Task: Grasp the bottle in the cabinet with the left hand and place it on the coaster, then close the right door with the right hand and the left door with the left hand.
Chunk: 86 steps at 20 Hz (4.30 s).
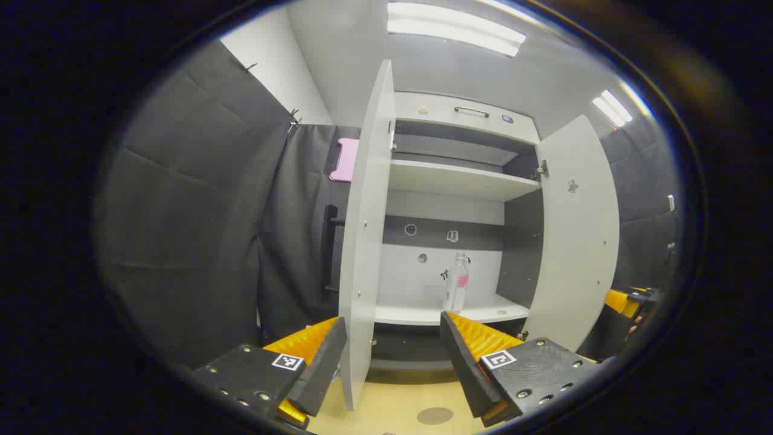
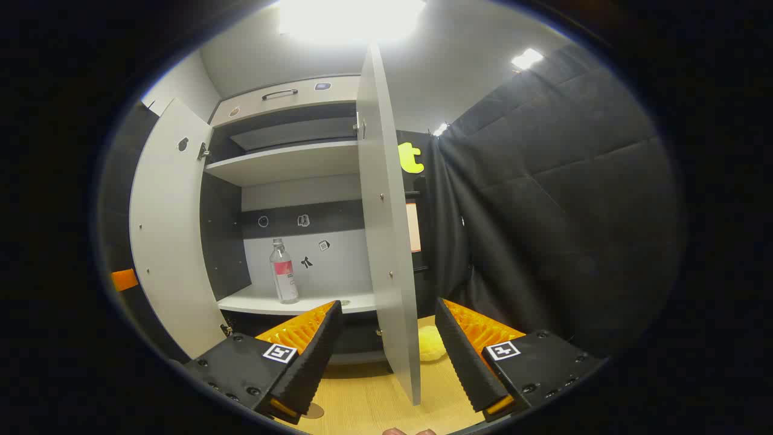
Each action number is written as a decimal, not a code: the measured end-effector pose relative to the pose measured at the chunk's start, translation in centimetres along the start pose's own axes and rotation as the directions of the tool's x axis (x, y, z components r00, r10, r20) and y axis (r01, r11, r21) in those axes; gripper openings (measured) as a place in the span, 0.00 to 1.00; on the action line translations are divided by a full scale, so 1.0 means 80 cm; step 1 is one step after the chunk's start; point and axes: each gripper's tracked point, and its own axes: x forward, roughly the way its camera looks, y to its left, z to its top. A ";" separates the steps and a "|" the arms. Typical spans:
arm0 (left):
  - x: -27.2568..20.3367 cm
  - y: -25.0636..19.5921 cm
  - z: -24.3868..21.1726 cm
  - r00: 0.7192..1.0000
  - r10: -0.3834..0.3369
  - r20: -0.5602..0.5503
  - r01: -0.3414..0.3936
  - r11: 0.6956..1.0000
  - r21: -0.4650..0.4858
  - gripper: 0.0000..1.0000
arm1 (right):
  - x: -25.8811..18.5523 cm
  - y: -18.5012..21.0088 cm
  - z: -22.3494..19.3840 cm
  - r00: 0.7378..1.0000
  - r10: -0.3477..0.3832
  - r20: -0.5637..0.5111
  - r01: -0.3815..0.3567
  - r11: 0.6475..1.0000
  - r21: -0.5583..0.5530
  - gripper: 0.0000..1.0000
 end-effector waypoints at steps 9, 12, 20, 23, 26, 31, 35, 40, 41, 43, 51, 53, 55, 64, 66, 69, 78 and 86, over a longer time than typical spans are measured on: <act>-0.002 -0.009 -0.004 1.000 -0.021 0.006 0.020 1.000 0.024 0.90 | 0.001 0.011 0.007 1.000 0.009 0.000 -0.009 1.000 0.004 0.98; -0.002 -0.010 -0.001 1.000 -0.018 0.022 0.017 0.999 0.033 0.90 | 0.002 0.012 0.010 1.000 0.006 0.003 -0.006 1.000 0.009 0.98; 0.016 -0.031 -0.014 0.998 -0.056 -0.001 0.056 0.997 0.045 0.90 | 0.004 0.000 0.021 0.999 -0.039 0.004 0.040 0.999 -0.013 0.98; 0.036 -0.054 -0.007 0.995 -0.102 0.005 0.102 0.993 0.062 0.90 | -0.003 -0.018 0.019 0.997 -0.076 0.002 0.076 0.997 -0.032 0.98; 0.064 -0.084 -0.005 0.989 -0.151 -0.001 0.151 0.987 0.048 0.90 | -0.014 -0.043 0.012 0.992 -0.128 -0.021 0.127 0.991 -0.047 0.98; 0.117 -0.132 0.001 0.973 -0.229 -0.016 0.230 0.972 0.039 0.90 | -0.019 -0.102 0.028 0.972 -0.234 0.006 0.234 0.971 -0.054 0.98; 0.179 -0.171 0.007 0.964 -0.264 -0.017 0.265 0.962 0.065 0.90 | -0.005 -0.163 0.027 0.947 -0.320 0.014 0.320 0.944 -0.078 0.98; 0.273 -0.213 0.005 0.958 -0.286 -0.028 0.288 0.956 0.065 0.90 | 0.029 -0.221 0.027 0.920 -0.392 0.016 0.393 0.919 -0.032 0.98; 0.291 -0.220 0.004 0.958 -0.285 -0.033 0.287 0.957 0.054 0.90 | 0.037 -0.227 0.029 0.917 -0.399 0.023 0.399 0.916 -0.023 0.98; 0.324 -0.228 0.000 0.958 -0.282 -0.043 0.284 0.958 0.045 0.97 | 0.055 -0.241 0.031 0.913 -0.407 0.036 0.407 0.913 -0.018 0.98; 0.430 -0.245 -0.038 0.963 -0.245 -0.114 0.252 0.966 0.055 0.90 | 0.110 -0.284 0.020 0.903 -0.428 0.032 0.429 0.904 -0.003 0.98; 0.450 -0.249 -0.048 0.959 -0.247 -0.138 0.255 0.966 0.044 0.90 | 0.118 -0.294 0.017 0.898 -0.439 0.031 0.440 0.898 0.005 0.98; 0.470 -0.248 -0.061 0.959 -0.234 -0.161 0.242 0.970 0.031 0.90 | 0.126 -0.302 0.011 0.893 -0.450 0.026 0.449 0.893 0.016 0.98; 0.518 -0.251 -0.103 0.961 -0.187 -0.203 0.197 0.980 0.028 0.90 | 0.170 -0.320 0.010 0.894 -0.447 0.024 0.446 0.894 0.034 0.98; 0.528 -0.255 -0.109 0.962 -0.183 -0.205 0.193 0.980 0.035 0.90 | 0.175 -0.325 0.009 0.894 -0.447 0.025 0.446 0.894 0.037 0.98; 0.533 -0.257 -0.115 0.962 -0.174 -0.209 0.184 0.983 0.025 0.88 | 0.181 -0.334 -0.002 0.892 -0.453 0.003 0.452 0.891 0.045 0.98; 0.511 -0.282 -0.083 0.960 -0.232 -0.157 0.245 0.967 0.073 0.67 | 0.202 -0.335 -0.013 0.911 -0.411 -0.021 0.412 0.911 0.031 0.98; 0.412 -0.266 -0.004 0.956 -0.285 -0.070 0.290 0.953 0.082 0.75 | 0.200 -0.306 -0.014 0.945 -0.324 -0.033 0.325 0.945 0.041 0.92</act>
